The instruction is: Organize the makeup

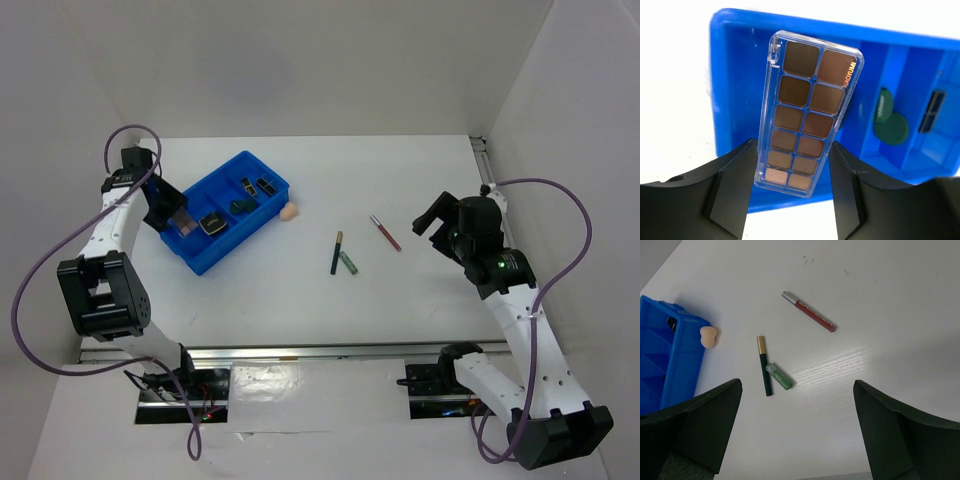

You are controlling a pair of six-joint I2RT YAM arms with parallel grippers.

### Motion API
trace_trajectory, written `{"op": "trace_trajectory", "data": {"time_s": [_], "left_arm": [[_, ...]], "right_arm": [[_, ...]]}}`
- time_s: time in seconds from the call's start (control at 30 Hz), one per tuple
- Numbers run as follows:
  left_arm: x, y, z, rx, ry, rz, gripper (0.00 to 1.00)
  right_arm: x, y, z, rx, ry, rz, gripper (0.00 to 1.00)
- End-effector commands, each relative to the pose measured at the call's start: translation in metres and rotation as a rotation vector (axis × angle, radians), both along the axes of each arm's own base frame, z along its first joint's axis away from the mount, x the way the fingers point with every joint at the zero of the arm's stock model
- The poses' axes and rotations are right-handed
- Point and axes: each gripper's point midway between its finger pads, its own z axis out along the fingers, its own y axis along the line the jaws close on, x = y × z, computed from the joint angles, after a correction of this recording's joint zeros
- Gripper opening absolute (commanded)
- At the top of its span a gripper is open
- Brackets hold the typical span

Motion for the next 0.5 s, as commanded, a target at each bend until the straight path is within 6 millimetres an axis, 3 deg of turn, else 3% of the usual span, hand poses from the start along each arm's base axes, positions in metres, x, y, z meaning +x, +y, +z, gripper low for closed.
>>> {"op": "trace_trajectory", "data": {"time_s": [0.0,0.3,0.4,0.43,0.47], "left_arm": [[-0.004,0.008,-0.008,-0.015,0.024,0.075,0.16],[-0.016,0.009,-0.034,-0.014,0.096,0.093,0.4],[-0.017,0.009,-0.036,-0.01,0.098,0.085,0.41],[-0.017,0.007,-0.036,-0.018,0.097,0.081,0.46],[-0.017,0.007,-0.036,-0.013,0.098,0.073,0.6]], "right_arm": [[0.009,-0.002,0.011,-0.013,-0.052,0.0,1.0],[0.011,0.002,0.007,-0.003,-0.041,0.017,1.0],[0.011,0.002,0.011,-0.002,-0.05,0.017,1.0],[0.011,0.002,0.011,-0.002,-0.05,0.017,1.0],[0.011,0.002,0.011,-0.002,-0.05,0.017,1.0]]}}
